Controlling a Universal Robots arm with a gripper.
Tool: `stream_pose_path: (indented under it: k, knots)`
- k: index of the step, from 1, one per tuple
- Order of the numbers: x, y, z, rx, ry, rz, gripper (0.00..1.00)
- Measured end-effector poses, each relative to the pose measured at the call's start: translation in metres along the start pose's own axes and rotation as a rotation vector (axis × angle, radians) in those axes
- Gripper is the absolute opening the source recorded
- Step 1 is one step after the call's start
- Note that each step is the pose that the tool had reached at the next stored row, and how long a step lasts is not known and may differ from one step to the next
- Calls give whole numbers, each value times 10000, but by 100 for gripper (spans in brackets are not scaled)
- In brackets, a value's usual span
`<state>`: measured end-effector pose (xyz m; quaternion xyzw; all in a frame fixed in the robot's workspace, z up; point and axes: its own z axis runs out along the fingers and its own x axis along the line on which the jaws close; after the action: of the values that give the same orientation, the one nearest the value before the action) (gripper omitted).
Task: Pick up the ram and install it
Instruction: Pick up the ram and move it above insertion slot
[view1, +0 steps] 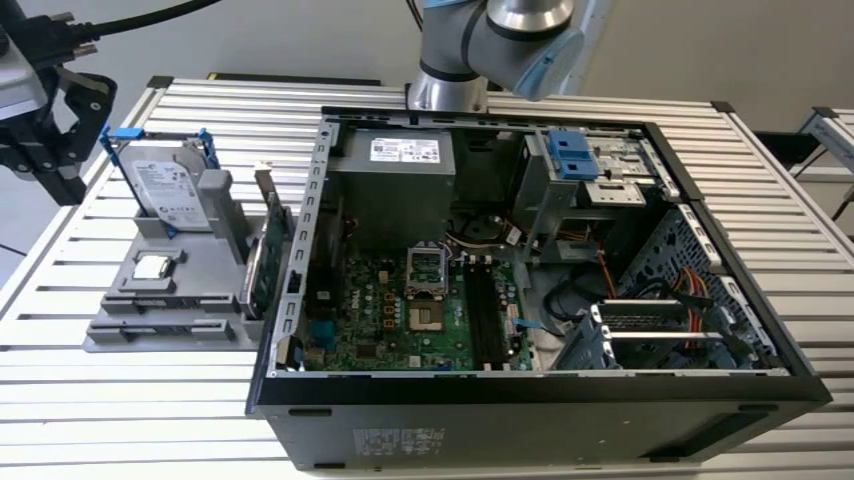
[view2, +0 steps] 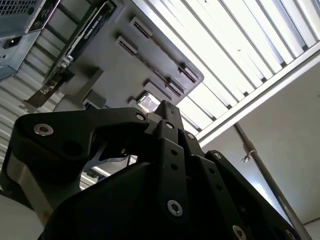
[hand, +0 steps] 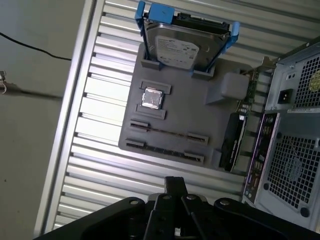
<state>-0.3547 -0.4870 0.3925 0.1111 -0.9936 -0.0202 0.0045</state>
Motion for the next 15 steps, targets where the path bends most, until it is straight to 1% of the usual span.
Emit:
stream_pose_path:
  k: [15]
  knots:
    - [0,1,0,3,29,-704,0]
